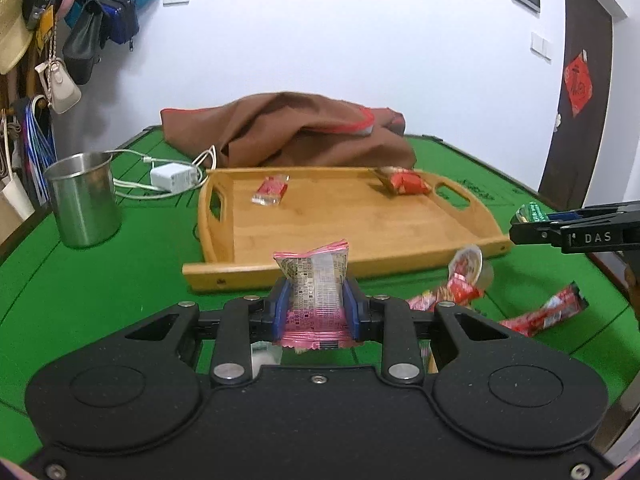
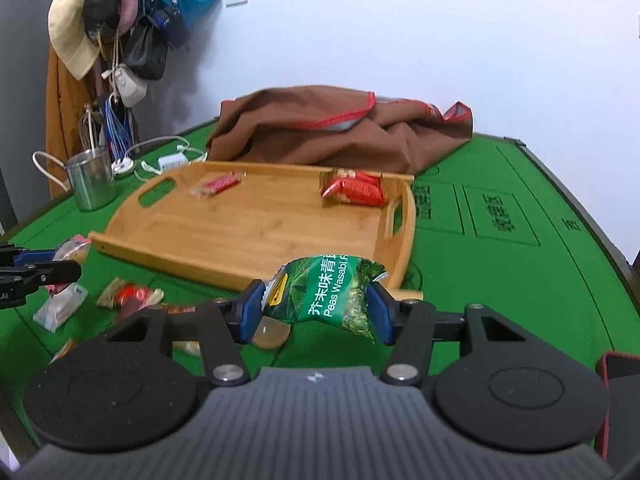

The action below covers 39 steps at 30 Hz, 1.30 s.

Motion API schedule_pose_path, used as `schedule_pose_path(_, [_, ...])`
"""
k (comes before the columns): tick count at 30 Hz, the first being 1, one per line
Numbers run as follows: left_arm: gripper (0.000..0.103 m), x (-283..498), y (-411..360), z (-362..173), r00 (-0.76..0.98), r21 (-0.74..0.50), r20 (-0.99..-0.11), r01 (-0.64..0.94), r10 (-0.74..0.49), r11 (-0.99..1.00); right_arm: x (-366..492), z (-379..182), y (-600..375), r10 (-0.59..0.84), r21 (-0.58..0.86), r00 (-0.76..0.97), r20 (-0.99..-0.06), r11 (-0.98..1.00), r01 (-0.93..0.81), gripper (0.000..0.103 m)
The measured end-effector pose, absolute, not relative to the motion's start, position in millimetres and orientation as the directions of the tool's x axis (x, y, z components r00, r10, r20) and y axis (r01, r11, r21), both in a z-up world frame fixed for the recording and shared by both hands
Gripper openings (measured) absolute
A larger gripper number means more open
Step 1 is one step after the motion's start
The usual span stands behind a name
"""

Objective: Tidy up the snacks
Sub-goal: 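Carry both packets over the bamboo tray with both tools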

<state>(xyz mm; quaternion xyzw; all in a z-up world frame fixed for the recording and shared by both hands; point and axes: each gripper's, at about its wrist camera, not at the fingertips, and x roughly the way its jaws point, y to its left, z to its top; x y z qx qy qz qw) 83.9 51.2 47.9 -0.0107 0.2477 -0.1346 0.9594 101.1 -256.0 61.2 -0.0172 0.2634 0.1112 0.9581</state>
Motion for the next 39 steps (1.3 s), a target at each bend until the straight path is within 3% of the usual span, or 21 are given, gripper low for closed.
schedule_pose_path(10, [0.027, 116, 51, 67, 0.856, -0.087, -0.446, 0.251, -0.263, 0.964, 137, 69, -263, 0.211, 0.081, 0.835, -0.509, 0.977, -0.198, 0.058])
schedule_pose_path(22, [0.027, 171, 43, 76, 0.834, -0.1, -0.481, 0.255, -0.271, 0.962, 186, 77, -258, 0.246, 0.107, 0.807, -0.537, 0.969, -0.224, 0.058])
schedule_pose_path(32, [0.027, 245, 10, 89, 0.798, -0.044, -0.537, 0.299, -0.275, 0.953, 255, 93, -231, 0.296, 0.119, 0.763, -0.574, 0.953, -0.28, 0.058])
schedule_pose_path(39, [0.027, 312, -4, 74, 0.715, -0.101, -0.633, 0.305, -0.298, 0.947, 306, 84, -216, 0.331, 0.166, 0.711, -0.621, 0.941, -0.294, 0.058])
